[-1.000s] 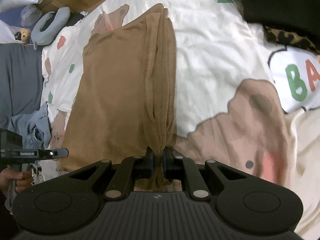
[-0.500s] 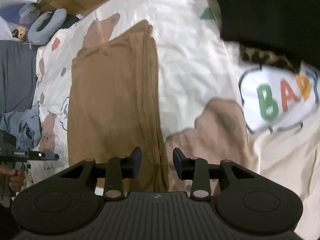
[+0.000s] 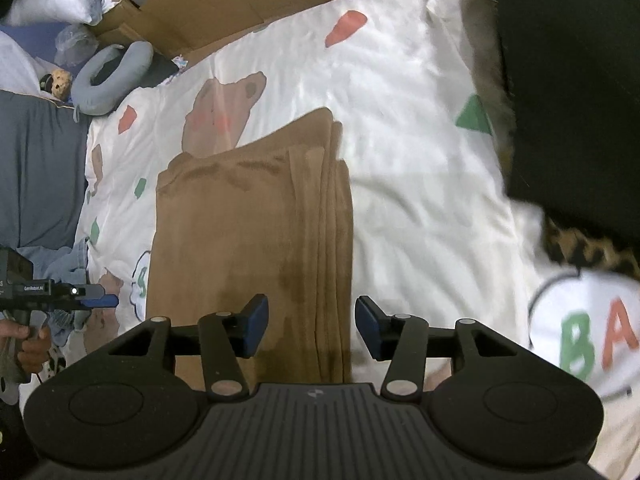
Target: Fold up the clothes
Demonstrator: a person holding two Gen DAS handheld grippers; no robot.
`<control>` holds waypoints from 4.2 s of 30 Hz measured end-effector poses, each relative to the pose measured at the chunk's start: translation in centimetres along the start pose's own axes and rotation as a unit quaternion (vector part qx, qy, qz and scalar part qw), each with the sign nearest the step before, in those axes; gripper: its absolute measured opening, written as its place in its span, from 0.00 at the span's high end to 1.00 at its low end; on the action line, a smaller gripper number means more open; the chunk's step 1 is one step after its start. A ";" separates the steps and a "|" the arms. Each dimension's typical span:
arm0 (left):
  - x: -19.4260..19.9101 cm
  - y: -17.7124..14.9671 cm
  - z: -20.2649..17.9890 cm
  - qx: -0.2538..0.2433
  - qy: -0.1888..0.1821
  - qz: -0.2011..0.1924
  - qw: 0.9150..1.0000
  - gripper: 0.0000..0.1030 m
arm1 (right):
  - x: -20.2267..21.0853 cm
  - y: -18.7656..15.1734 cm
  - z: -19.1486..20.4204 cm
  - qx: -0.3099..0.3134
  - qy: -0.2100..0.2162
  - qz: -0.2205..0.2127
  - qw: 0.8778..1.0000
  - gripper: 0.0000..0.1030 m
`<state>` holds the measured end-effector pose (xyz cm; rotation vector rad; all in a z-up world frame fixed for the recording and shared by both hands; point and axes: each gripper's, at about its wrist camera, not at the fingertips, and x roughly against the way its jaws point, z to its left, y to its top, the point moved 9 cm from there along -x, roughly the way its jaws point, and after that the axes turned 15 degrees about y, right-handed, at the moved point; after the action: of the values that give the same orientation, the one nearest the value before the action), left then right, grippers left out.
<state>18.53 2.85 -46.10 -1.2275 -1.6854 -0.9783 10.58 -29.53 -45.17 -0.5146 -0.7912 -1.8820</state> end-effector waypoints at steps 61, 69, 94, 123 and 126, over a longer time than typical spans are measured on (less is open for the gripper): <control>-8.4 8.0 -2.3 -0.007 -0.140 -0.006 0.990 0.60 | -9.4 8.1 -4.2 -0.038 0.076 -0.001 0.996 0.50; -8.8 7.9 -3.0 -0.017 -0.131 -0.012 0.991 0.93 | -9.4 8.0 -4.2 -0.030 0.068 -0.008 0.997 0.71; 6.3 5.6 -10.4 -0.082 -0.066 -0.135 0.985 0.95 | -0.9 7.8 6.0 0.034 0.023 -0.083 0.996 0.87; 41.3 5.3 -27.1 -0.136 0.000 -0.332 0.933 0.95 | 25.9 18.2 32.8 0.195 0.035 -0.232 0.952 0.87; 43.6 4.7 -28.2 -0.124 0.000 -0.338 0.933 0.95 | 28.3 18.5 34.7 0.199 0.045 -0.238 0.950 0.87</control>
<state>19.27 -7.24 5.03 -0.7827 -2.0821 -1.6387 15.71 -27.99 2.98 0.0237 -1.2818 -2.0789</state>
